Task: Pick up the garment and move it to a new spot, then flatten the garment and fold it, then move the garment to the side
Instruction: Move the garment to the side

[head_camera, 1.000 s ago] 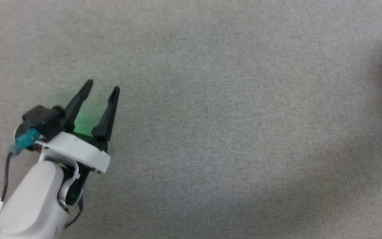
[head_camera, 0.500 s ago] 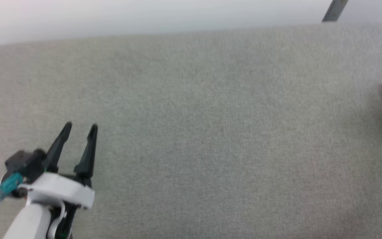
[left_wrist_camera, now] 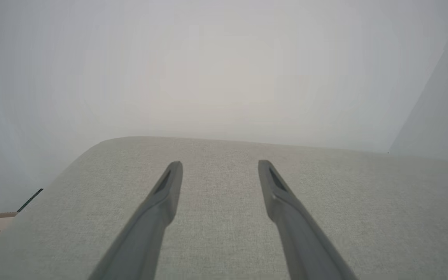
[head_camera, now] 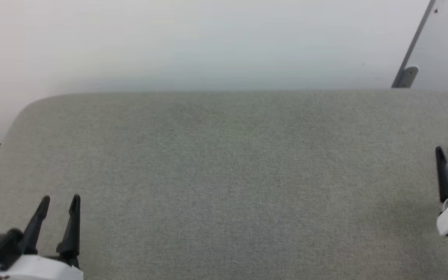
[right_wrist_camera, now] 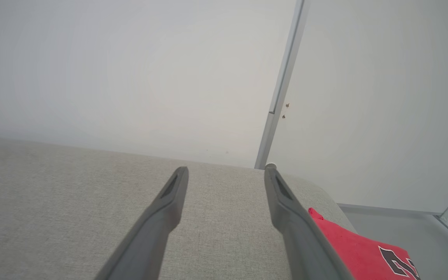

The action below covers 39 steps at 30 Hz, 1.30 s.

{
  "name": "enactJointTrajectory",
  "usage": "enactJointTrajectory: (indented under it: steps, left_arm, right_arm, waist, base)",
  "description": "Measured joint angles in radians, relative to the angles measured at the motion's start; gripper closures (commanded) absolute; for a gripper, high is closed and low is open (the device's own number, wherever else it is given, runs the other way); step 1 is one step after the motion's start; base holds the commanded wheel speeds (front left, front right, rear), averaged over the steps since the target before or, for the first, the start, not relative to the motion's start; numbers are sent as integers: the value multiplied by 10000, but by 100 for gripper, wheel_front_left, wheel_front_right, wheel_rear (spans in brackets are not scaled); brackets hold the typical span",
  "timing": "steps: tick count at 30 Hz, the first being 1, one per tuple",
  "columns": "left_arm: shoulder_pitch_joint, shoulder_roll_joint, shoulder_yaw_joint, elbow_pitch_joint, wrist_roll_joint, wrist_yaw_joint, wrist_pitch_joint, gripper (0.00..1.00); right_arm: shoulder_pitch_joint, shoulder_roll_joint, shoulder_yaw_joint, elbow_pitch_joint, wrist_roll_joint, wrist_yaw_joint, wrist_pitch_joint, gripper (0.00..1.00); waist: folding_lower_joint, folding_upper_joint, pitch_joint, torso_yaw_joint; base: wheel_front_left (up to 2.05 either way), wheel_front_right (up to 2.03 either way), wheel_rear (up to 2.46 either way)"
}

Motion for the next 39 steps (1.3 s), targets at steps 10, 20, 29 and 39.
enactJointTrajectory:
  steps: [10, 20, 29, 39]
  left_arm:
    - [761, -330, 491, -125, 318, -98, 0, 0]
    - [935, -435, 777, -63, 602, -157, 0, 0]
    - [1006, -581, 888, 56, 573, -190, 0, 0]
    - [1115, -667, 922, -88, 558, -190, 0, 0]
  right_arm:
    - [1457, 936, -272, -1191, -324, 0, 0, 0]
    - [2196, 1482, -322, -1762, -610, 0, 0, 0]
    - [2630, 1689, -357, -1973, -650, 0, 0, 0]
    - [2810, 1870, -336, -2127, -736, 0, 0, 0]
  waist:
    - [0, 0, -439, 309]
    - [0, 0, -444, 167]
    - [0, 0, -437, -21]
    - [0, 0, -398, -176]
  base:
    - [0, 0, 0]
    - [0, 0, 0]
    - [0, 0, 0]
    - [0, 0, 0]
